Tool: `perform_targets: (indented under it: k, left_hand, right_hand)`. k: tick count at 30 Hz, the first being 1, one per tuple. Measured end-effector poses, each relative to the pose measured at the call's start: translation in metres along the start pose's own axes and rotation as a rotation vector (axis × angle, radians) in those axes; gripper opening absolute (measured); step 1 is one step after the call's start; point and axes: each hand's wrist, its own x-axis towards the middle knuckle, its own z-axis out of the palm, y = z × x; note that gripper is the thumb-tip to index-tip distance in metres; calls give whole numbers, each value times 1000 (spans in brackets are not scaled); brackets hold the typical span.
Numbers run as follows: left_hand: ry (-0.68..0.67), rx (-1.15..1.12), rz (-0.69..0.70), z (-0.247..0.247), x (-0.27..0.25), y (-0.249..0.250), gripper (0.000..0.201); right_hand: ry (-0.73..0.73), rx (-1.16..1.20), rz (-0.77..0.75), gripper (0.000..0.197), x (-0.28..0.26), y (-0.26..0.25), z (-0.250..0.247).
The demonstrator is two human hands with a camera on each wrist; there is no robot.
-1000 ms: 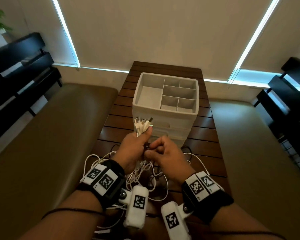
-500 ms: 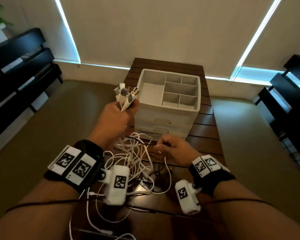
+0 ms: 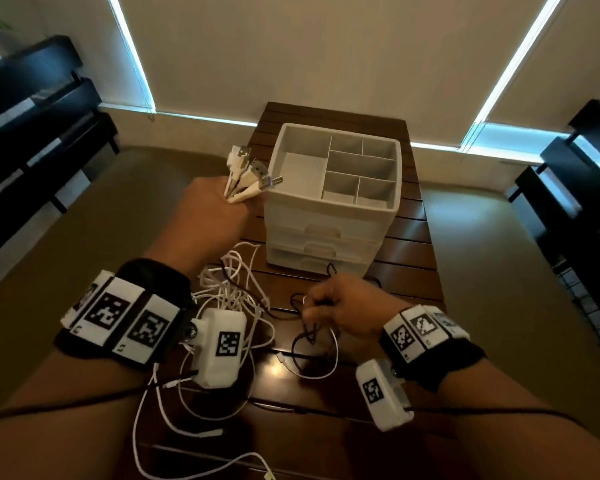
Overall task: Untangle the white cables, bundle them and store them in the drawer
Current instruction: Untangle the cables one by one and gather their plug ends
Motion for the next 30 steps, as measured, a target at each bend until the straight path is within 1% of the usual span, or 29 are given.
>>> perform_targets:
  k: [2,3,4,5,6,7,8,9,10,11,12,13,14,15,17,19,20,22,25,26,27,28,29,30]
  left_hand:
    - [-94,-18,-124,-1,-2,-2,22]
    - [-163,-20,-186,0,-3,-4,20]
    - [-238,-21,-244,1,-5,-6,19]
    - [-313,-26,-289,2,-7,-10,20]
    - [-384,-35,-318,3,-8,-13,23]
    - [-449,-40,-342,4,-9,-16,28]
    - [-508,-39,-363,6,-10,-19,31]
    - [-564,-26,-377,8,-10,-22,33]
    - [-625,-4,-389,12,-11,-24,35]
    - [-685,27,-395,14,-13,-26,36]
    - [-739,58,-400,16,-13,-29,38]
    - [-786,85,-407,19,-13,-32,39]
    - [-816,107,-418,20,-13,-35,40]
    - [-827,122,-429,21,-14,-38,40]
    - [-811,138,-440,22,-14,-43,41]
    - [-755,122,-451,21,-13,-49,40]
    - [-723,105,-456,20,-12,-52,39]
    - [-682,72,-455,19,-10,-57,38]
    - [-627,8,-460,17,-5,-60,37]
    - [-606,-1,-458,16,-3,-60,37]
    - [-579,-7,-454,15,-1,-60,37]
    - [-546,-17,-446,15,1,-59,36]
    - [-504,-34,-439,14,2,-58,35]
    - [-455,-65,-430,12,4,-57,33]
  right_hand:
    - [-139,9,34,20,-3,16,20]
    - [-157,11,56,22,-3,26,27]
    - [-122,42,97,23,-2,36,31]
    - [-21,121,154,22,0,48,32]
    - [128,229,213,19,3,60,32]
    - [288,283,281,14,5,72,30]
    - [411,253,345,11,9,83,29]
    - [466,165,408,10,12,91,26]
    - [457,94,462,10,17,99,26]
    - [391,35,503,10,22,102,27]
    - [283,-45,533,10,26,104,31]
    - [178,-137,541,16,29,105,36]
    - [109,-216,539,23,33,105,43]
    - [86,-243,530,28,36,105,50]
    - [148,-149,518,34,43,109,66]
    - [240,-44,538,43,52,112,78]
    - [241,-29,559,43,57,111,82]
    - [218,-52,595,35,61,112,81]
    - [167,-24,641,30,59,120,75]
    - [169,-9,660,24,57,121,72]
    - [177,9,658,13,54,121,69]
    - [197,33,654,10,51,122,66]
    - [237,68,639,15,49,120,63]
    - [286,112,615,13,47,117,57]
